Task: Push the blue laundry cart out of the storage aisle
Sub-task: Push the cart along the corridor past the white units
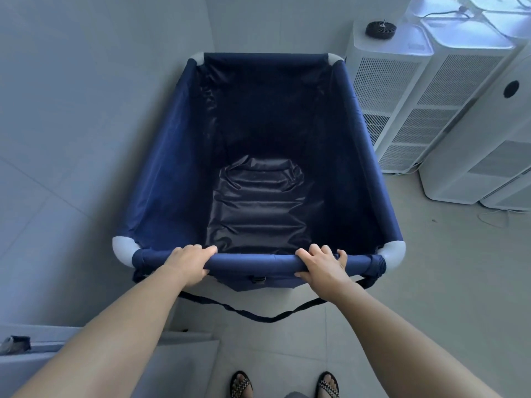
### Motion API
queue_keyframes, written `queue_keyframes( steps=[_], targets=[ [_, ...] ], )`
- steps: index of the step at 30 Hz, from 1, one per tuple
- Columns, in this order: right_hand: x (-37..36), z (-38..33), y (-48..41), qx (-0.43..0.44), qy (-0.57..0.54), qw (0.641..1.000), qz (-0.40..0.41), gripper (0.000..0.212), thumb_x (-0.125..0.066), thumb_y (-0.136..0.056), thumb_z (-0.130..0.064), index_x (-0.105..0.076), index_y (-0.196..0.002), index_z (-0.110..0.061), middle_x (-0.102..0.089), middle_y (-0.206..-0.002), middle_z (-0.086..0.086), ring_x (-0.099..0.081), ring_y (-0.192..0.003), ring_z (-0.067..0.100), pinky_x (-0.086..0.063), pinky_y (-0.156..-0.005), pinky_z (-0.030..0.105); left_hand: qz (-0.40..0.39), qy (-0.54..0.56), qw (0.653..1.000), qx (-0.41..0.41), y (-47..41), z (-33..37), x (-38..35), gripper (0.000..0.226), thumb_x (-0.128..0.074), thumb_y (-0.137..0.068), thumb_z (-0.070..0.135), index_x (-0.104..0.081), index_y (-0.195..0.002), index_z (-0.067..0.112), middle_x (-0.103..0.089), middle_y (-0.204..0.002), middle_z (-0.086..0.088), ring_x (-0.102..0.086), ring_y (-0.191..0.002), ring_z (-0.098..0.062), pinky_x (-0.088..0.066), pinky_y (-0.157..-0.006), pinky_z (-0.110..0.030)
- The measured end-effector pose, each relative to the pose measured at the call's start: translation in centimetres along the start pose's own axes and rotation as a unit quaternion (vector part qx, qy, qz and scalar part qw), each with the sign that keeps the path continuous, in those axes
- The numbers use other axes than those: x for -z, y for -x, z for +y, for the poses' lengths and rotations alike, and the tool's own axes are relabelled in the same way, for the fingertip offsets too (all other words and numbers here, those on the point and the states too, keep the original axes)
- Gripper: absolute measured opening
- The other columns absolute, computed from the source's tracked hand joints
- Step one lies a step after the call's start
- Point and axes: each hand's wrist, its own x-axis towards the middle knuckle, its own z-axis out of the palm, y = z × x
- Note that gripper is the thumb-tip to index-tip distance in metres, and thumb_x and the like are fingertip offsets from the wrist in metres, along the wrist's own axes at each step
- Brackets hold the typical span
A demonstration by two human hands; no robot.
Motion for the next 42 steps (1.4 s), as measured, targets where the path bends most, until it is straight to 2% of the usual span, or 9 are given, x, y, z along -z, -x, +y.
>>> queue_keyframes(
  steps=[8, 15, 25, 30, 32, 33, 36, 39, 42],
  targets=[
    [1.3, 0.2, -1.6, -0.019, 0.018, 1.0, -0.01, 0.032, -0.046, -0.093, -0.045, -0.041, -0.12, -0.029, -0.046, -0.112, 0.001, -0.04, -0.111, 0.024, -0.015, -0.107, 0.057, 0.002, 0.024, 1.0, 0.002, -0.6, -0.1, 0.0, 0.021, -0.046, -0.091, 0.026, -0.042, -0.111, 0.025, -0.052, -0.099, 0.0, -0.051, -0.101, -0.024, -0.034, -0.082, -0.034],
    [1.0, -1.7, -2.3, 0.003, 0.009, 1.0, 0.004, 0.03, -0.046, -0.093, -0.044, -0.04, -0.119, -0.029, -0.045, -0.107, -0.001, -0.04, -0.107, 0.021, -0.017, -0.104, 0.057, -0.015, 0.02, 1.0, -0.003, -0.7, -2.9, 1.2, 0.02, -0.046, -0.091, 0.024, -0.042, -0.11, 0.025, -0.049, -0.095, 0.002, -0.052, -0.096, -0.023, -0.032, -0.08, -0.032],
    [-0.2, -4.4, -1.8, -0.002, 0.009, 1.0, 0.006, 0.033, -0.046, -0.092, -0.047, -0.04, -0.121, -0.031, -0.049, -0.111, 0.0, -0.044, -0.11, 0.021, -0.02, -0.101, 0.057, -0.025, -0.017, 0.999, 0.019, 0.3, -4.4, 0.5, 0.025, -0.046, -0.091, 0.021, -0.041, -0.116, 0.024, -0.054, -0.105, -0.001, -0.051, -0.103, -0.023, -0.037, -0.086, -0.032],
    [-0.1, -4.3, -1.8, 0.001, 0.013, 1.0, 0.014, 0.034, -0.046, -0.092, -0.047, -0.041, -0.122, -0.03, -0.048, -0.113, -0.001, -0.044, -0.109, 0.021, -0.022, -0.101, 0.056, 0.027, -0.063, 0.997, 0.019, 0.6, -4.1, -0.2, 0.03, -0.048, -0.093, 0.025, -0.04, -0.122, 0.023, -0.058, -0.111, 0.001, -0.054, -0.105, -0.022, -0.04, -0.087, -0.034],
    [0.0, -4.0, -1.6, 0.006, 0.004, 1.0, 0.015, 0.036, -0.046, -0.092, -0.048, -0.041, -0.122, -0.03, -0.047, -0.114, -0.002, -0.044, -0.111, 0.021, -0.022, -0.102, 0.055, 0.057, -0.05, 0.996, 0.049, 1.0, -3.6, -1.0, 0.036, -0.05, -0.092, 0.022, -0.039, -0.127, 0.024, -0.056, -0.114, 0.002, -0.052, -0.11, -0.02, -0.038, -0.1, -0.041],
    [0.0, -3.8, -1.4, 0.004, 0.001, 1.0, 0.019, 0.038, -0.046, -0.091, -0.049, -0.041, -0.123, -0.03, -0.046, -0.115, -0.002, -0.044, -0.111, 0.021, -0.022, -0.102, 0.054, 0.07, -0.022, 0.995, 0.071, 1.2, -3.3, -1.5, 0.045, -0.051, -0.091, 0.017, -0.036, -0.133, 0.026, -0.054, -0.119, 0.002, -0.048, -0.116, -0.02, -0.031, -0.108, -0.049],
    [0.0, -3.2, -0.9, -0.029, 0.009, 0.999, 0.028, 0.043, -0.045, -0.088, -0.056, -0.042, -0.121, -0.028, -0.046, -0.114, -0.004, -0.042, -0.112, 0.022, -0.022, -0.103, 0.056, 0.093, 0.059, 0.991, 0.081, 1.7, -1.9, -2.2, 0.071, -0.054, -0.087, 0.005, -0.022, -0.143, 0.037, -0.039, -0.136, 0.004, -0.032, -0.13, -0.019, -0.015, -0.107, -0.07],
    [-0.3, -3.1, -0.6, -0.044, 0.026, 0.998, 0.024, 0.044, -0.043, -0.089, -0.058, -0.043, -0.118, -0.025, -0.048, -0.112, -0.002, -0.042, -0.11, 0.023, -0.023, -0.103, 0.058, 0.065, 0.067, 0.994, 0.053, 1.4, -1.0, -2.6, 0.05, -0.05, -0.095, 0.027, -0.027, -0.137, 0.039, -0.037, -0.131, 0.006, -0.031, -0.125, -0.02, -0.011, -0.103, -0.075],
    [-0.5, -3.5, -0.7, -0.046, 0.037, 0.998, 0.033, 0.045, -0.042, -0.089, -0.057, -0.043, -0.119, -0.024, -0.048, -0.111, -0.001, -0.042, -0.107, 0.023, -0.025, -0.102, 0.057, 0.029, 0.084, 0.995, 0.054, 0.5, -1.7, -2.3, 0.038, -0.045, -0.096, 0.039, -0.03, -0.131, 0.041, -0.039, -0.121, 0.006, -0.034, -0.115, -0.02, -0.013, -0.104, -0.07]
  ],
)
